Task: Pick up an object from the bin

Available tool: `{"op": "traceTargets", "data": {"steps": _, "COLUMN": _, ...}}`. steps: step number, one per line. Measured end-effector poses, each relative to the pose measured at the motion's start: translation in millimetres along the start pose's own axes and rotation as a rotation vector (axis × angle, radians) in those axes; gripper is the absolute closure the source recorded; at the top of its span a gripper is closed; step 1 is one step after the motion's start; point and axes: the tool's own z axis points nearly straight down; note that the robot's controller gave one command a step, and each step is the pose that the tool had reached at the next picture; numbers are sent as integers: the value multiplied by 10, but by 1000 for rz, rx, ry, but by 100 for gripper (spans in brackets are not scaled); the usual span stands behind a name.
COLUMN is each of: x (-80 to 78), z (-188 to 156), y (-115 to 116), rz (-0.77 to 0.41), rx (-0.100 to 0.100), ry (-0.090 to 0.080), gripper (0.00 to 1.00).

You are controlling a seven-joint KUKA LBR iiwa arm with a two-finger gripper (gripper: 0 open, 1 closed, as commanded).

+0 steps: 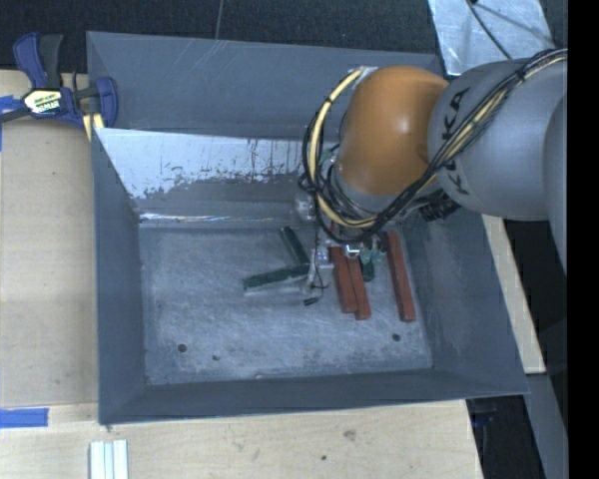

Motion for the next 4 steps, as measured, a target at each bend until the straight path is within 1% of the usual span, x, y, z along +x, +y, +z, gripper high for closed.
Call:
{"op": "traceTargets", "data": {"steps": 1, "x": -19, "z": -49, "y": -2, "rz": 1, "rx": 0, "ry": -8, "gripper": 0}}
{"op": "traceTargets", "data": {"steps": 2, "x": 30, "z": -27, "y": 13, "rz": -141, "rx": 1, "ry": -8, "gripper": 0}}
{"op": "traceTargets", "data": {"steps": 3, "x": 234, "z": -44, "y": 16, "rz": -268, "rx": 2, "ry": -13, "gripper": 0}}
{"op": "traceTargets", "data": {"steps": 4, "x": 169, "z": 351, "y": 131, "rz": -327, "rx": 2, "ry": -8, "gripper": 0}}
